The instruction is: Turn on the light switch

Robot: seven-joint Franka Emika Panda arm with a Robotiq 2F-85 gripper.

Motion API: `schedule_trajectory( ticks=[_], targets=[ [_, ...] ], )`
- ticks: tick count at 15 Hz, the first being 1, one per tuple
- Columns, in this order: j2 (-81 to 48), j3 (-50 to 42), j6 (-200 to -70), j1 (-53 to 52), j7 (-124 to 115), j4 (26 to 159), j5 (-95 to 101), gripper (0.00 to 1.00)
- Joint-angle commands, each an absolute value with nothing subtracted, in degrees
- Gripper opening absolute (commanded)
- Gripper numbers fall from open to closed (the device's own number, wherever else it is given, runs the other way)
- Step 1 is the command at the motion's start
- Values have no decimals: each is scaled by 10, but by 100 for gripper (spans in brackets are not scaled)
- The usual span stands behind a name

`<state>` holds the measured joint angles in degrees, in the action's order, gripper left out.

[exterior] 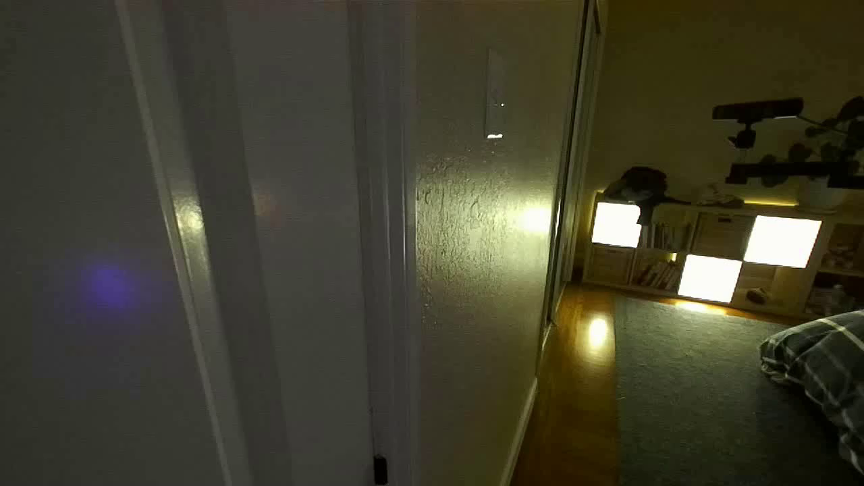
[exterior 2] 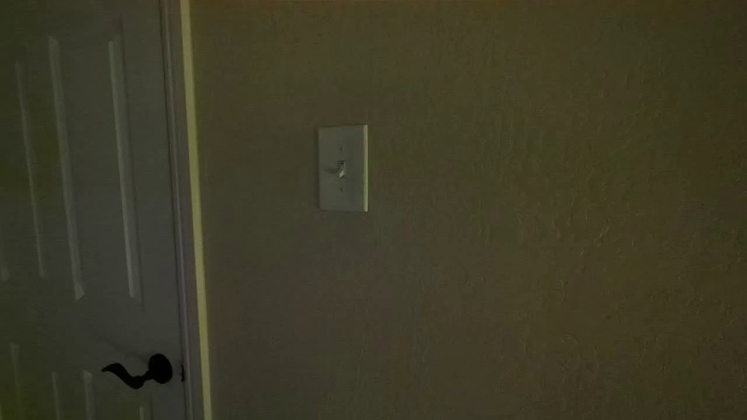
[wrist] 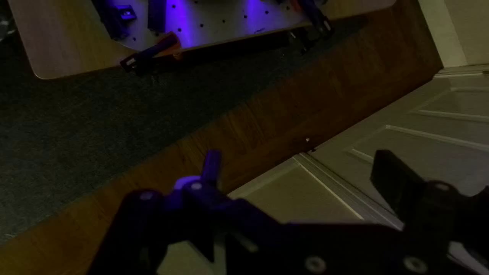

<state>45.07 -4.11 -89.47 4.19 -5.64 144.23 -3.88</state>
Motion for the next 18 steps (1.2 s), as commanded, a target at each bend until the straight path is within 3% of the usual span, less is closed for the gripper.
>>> schedule_trajectory(
  ticks=[1, 13, 18],
  targets=[
    [450, -36, -893, 48, -53, 1441, -42, 100],
    [430, -31, -908, 45, -52, 1437, -42, 100],
    [337, -21, -1013, 32, -29, 1405, -34, 100]
  ],
)
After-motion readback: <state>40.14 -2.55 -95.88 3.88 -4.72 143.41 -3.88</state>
